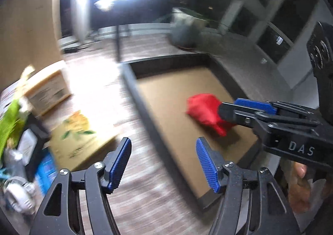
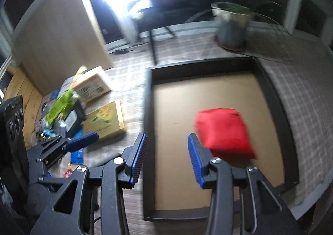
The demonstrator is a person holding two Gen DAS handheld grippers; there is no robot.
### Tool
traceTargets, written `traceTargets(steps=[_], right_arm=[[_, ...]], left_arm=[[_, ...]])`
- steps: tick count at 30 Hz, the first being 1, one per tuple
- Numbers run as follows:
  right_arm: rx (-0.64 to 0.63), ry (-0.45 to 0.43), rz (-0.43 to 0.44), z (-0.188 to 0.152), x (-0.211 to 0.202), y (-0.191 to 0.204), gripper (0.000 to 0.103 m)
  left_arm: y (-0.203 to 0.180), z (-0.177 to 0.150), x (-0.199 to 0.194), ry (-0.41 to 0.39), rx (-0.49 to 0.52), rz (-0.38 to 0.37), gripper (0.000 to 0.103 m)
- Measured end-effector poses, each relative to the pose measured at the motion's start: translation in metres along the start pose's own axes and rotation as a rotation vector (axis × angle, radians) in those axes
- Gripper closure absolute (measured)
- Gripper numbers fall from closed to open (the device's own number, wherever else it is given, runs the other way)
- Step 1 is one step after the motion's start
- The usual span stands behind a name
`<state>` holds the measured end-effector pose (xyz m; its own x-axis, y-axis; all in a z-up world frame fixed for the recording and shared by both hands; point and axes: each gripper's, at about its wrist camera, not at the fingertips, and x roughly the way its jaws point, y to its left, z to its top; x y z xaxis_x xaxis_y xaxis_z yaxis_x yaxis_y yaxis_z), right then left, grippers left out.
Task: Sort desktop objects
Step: 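Carry the red pouch to the dark-framed tray and open the right tool, then return the right tool to the pile and grasp the white plug device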
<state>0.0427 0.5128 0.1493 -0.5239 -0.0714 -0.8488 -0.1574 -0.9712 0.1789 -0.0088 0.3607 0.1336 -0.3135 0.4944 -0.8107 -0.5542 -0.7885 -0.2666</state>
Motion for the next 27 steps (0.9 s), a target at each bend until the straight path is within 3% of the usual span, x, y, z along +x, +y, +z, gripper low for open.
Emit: traceTargets(steps=[6,10,14,18,27], right_arm=[[-0.124,0.023,0.079,0.002,0.021,0.07,0.063],[-0.192,0.066,0.149,-0.003,0.038,0.115,0.071],[-0.264,0.105,0.206,-0.01,0.055,0.163,0.073],[-0.306,0.148,0.255,-0.017,0.072,0.205,0.074],[-0.352,0.295,0.364,-0.032,0.123,0.288,0.074]], left_arm=[[0.074,-0.028,-0.034,-0.034,-0.088,0.141,0.045],[0.126,-0.054,-0.058,-0.049,-0.16,0.23,0.045],[0.168,-0.079,-0.072,-0.044,-0.235,0.28,0.045],[0.199,-0.105,-0.082,-0.021,-0.295,0.305,0.045],[0.219,-0.135,-0.081,-0.016,-0.267,0.285,0.041]])
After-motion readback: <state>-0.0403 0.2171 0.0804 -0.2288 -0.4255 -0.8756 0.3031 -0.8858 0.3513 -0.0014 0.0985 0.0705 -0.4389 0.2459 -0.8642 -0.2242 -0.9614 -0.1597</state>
